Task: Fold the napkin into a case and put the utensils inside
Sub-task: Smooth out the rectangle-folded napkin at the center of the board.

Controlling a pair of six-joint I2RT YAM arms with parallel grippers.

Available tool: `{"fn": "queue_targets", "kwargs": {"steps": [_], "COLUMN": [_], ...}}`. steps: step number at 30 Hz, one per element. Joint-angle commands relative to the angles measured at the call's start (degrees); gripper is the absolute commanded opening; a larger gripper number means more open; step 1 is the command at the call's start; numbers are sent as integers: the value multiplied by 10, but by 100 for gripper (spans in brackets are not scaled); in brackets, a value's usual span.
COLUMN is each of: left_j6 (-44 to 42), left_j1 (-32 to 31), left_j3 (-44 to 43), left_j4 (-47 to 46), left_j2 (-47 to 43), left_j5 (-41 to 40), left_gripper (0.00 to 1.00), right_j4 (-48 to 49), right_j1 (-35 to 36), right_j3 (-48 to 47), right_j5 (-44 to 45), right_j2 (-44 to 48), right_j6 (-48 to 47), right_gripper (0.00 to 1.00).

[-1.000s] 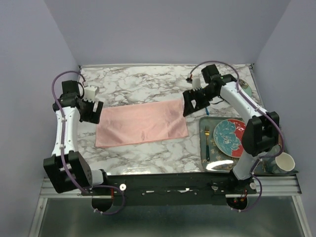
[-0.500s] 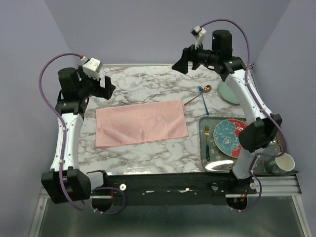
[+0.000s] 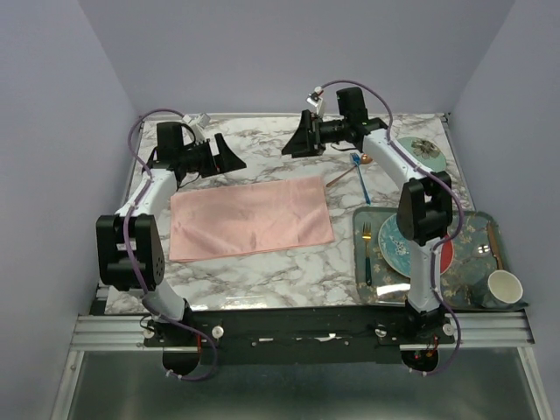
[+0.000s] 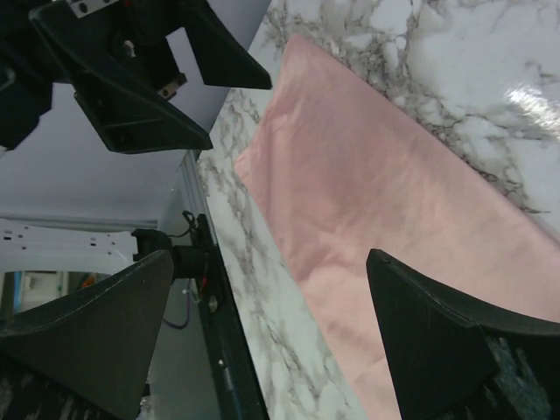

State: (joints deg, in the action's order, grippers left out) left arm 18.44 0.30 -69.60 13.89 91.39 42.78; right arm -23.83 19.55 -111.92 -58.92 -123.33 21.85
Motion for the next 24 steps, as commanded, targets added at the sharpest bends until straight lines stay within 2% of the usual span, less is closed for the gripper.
{"fn": "queue_targets", "kwargs": {"steps": [1,6,8,14,19,24], "left_j6": [194,303,325,332,336,334], "left_j1": [0,-1,-1,-1,-1,6], "left_j3": [31,47,40,13,11,-2], "left_j4": [-154,-308,-331,-344,-349,-348], "left_j2": [68,160,176,233,263,296], "left_j5": [130,154,149,142,148,155], "left_gripper": [99,99,99,99,99,99], "right_j4": [76,134,144,209,227,229], "right_j1": [30,44,46,55,58,58], "right_j3": [51,79,56,12,-15,0], "right_j5": [-36,-37,-41,-39,-33,-5], "right_j2": [-14,-47,-64,-145,-185,-197], "right_j6": [119,193,209,283,303,295], "right_gripper": [100,100,100,100,100,100]}}
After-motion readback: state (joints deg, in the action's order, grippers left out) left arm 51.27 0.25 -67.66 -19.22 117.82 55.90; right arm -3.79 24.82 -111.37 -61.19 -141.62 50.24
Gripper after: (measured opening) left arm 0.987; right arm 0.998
